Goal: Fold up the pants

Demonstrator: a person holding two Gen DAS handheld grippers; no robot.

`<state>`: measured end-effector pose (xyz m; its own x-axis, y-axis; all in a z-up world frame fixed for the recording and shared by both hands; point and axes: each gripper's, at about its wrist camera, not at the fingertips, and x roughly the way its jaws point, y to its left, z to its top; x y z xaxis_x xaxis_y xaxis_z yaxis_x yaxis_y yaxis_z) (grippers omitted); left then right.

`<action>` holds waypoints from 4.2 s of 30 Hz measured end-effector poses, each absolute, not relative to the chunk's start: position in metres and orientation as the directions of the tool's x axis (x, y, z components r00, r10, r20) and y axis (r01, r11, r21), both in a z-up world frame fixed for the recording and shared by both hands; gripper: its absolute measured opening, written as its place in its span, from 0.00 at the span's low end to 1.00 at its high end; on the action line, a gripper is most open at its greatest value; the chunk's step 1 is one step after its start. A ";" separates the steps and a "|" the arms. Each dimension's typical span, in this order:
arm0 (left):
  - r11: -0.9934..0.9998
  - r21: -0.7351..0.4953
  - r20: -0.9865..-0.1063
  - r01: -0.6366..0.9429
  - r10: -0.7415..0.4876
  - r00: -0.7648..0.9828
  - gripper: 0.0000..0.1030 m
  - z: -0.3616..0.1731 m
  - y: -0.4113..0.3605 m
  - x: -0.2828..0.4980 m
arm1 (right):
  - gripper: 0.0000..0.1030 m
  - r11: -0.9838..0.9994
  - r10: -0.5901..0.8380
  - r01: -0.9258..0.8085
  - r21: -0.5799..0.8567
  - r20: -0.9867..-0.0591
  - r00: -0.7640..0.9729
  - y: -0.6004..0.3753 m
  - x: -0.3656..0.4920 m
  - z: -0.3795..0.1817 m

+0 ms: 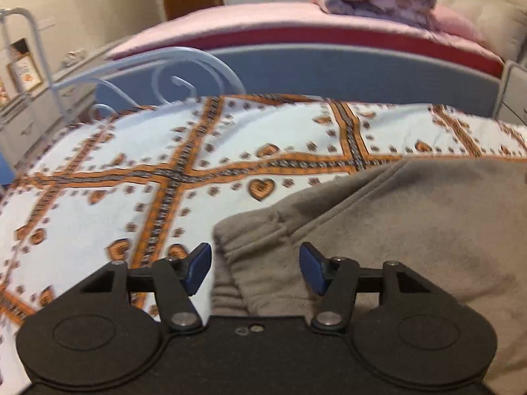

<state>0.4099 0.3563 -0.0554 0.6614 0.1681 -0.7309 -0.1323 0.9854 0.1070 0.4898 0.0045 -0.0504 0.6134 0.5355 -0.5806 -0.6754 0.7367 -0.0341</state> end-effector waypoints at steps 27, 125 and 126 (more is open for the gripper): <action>0.995 -0.004 -0.666 -0.095 0.069 0.743 0.22 -0.053 0.365 0.426 | 0.04 0.626 0.552 -0.777 -0.067 -0.665 0.503 0.042 0.529 -0.069; 0.822 -0.340 -0.610 -0.456 0.176 0.772 0.28 -0.040 0.331 0.142 | 0.04 0.799 0.539 -0.168 0.578 -0.562 0.627 -0.204 0.226 -0.047; 0.819 -0.330 -0.608 -0.469 0.195 0.769 0.30 -0.035 0.326 0.139 | 0.04 0.799 0.532 -0.164 0.579 -0.552 0.642 -0.214 0.224 -0.041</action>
